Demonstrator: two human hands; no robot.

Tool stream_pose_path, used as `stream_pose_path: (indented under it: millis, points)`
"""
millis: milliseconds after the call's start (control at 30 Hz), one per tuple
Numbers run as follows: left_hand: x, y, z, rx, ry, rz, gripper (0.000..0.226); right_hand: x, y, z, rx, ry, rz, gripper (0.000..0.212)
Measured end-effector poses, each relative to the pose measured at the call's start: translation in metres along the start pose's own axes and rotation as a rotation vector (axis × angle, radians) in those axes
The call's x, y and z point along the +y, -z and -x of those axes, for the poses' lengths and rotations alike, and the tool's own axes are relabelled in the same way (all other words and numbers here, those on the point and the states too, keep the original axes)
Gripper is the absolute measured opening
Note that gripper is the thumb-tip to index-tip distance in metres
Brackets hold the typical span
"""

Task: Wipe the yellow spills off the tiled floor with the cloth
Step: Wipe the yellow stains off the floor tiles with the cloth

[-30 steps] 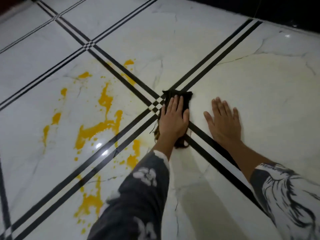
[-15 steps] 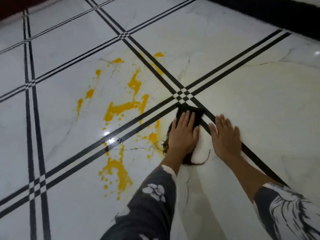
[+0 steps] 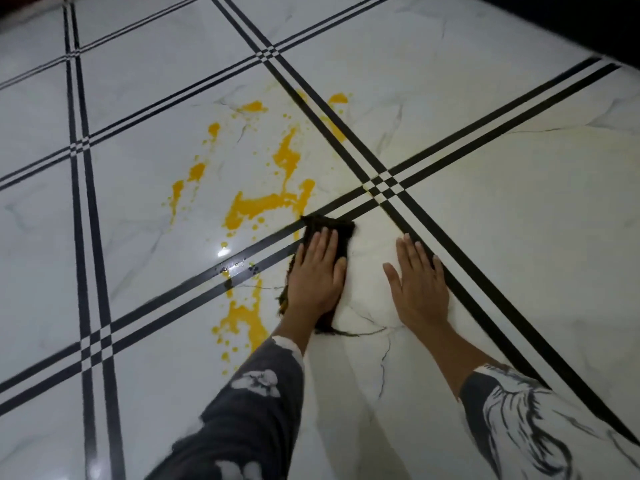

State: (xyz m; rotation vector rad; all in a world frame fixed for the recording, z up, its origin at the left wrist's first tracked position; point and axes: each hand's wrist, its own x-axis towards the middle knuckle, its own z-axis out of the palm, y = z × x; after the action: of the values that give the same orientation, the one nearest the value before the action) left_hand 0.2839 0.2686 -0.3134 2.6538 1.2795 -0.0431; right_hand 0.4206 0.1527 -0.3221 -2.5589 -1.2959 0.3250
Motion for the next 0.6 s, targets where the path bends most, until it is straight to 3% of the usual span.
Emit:
stream_pose_path:
  millis: [133,233,333,467,533,600]
  points:
    - [-0.003,-0.010,0.054,0.076,0.196,0.023,0.066,-0.002,-0.003,0.002,0.011,-0.005,0.037,0.091]
    - [0.031,-0.019,0.091,0.044,0.076,0.056,0.060,-0.004,-0.003,0.002,0.018,0.000,0.067,0.088]
    - [0.031,-0.012,0.062,0.011,-0.069,0.086,0.056,-0.011,-0.002,0.000,0.007,-0.053,0.041,0.077]
    - [-0.011,-0.006,0.038,0.017,0.077,0.035,0.058,-0.028,-0.006,0.013,-0.033,-0.102,-0.010,0.066]
    - [-0.015,-0.011,0.069,0.061,0.158,0.041,0.060,-0.034,-0.010,0.023,-0.019,-0.093,0.002,0.066]
    - [-0.002,-0.015,0.114,0.095,0.131,0.037,0.058,-0.041,-0.012,0.028,-0.008,-0.104,0.000,0.070]
